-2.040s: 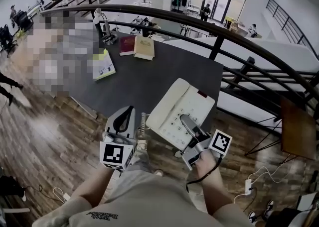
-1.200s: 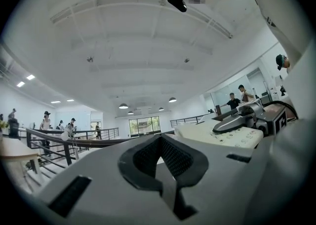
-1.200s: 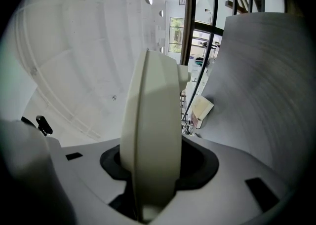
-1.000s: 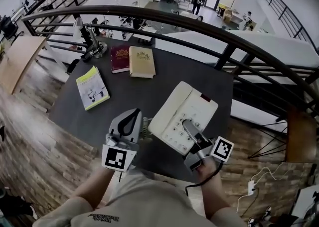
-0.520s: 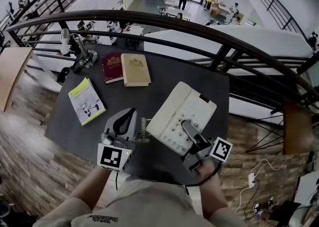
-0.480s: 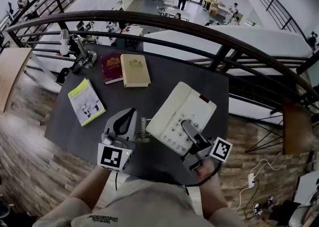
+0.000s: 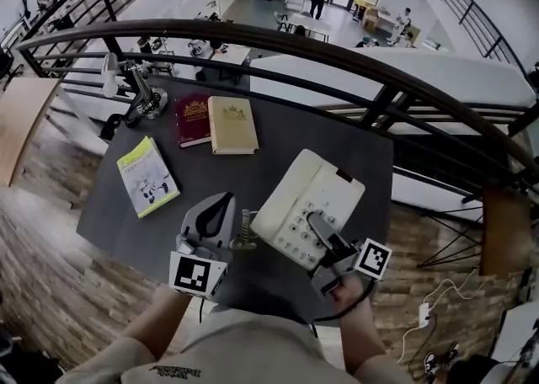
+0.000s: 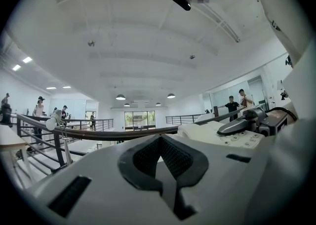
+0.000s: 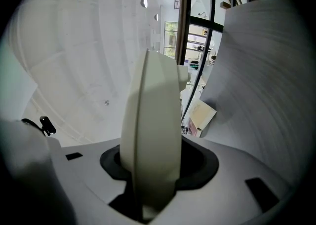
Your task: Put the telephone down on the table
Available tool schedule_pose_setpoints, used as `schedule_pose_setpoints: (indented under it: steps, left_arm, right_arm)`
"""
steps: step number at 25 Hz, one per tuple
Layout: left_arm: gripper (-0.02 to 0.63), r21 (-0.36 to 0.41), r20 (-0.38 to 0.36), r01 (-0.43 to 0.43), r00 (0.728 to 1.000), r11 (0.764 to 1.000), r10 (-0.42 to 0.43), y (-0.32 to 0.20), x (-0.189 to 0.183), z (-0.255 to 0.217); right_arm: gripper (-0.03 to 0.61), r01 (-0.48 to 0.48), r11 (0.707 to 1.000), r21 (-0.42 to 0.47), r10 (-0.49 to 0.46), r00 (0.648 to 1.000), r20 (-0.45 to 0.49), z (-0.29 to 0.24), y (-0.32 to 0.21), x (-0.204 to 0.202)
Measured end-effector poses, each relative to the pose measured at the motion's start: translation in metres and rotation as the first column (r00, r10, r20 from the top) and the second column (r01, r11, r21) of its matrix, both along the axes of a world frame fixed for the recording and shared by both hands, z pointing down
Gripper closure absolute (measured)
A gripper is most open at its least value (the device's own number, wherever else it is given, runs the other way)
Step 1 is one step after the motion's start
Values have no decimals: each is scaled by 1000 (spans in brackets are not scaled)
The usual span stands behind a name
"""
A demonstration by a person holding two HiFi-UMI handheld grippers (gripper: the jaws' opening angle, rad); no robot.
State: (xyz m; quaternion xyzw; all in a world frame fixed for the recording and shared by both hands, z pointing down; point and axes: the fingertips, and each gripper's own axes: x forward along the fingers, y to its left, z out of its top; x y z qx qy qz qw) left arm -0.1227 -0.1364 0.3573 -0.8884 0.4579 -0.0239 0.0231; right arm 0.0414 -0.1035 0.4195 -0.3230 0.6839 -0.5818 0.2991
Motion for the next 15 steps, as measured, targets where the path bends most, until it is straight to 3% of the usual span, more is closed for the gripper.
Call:
schedule_pose_setpoints:
  steps: [8,15]
  left_arm:
    - [611,-61,24,7,1000,998,-6,-12,6,28]
    - [611,-91,-25,27,999,995,-30,-71,21,42]
  right_arm:
    - [390,21,999,-46,-21,1000,-7,23,-26,5]
    - [390,15,998,-56,-18,999,-49,36,-84,21]
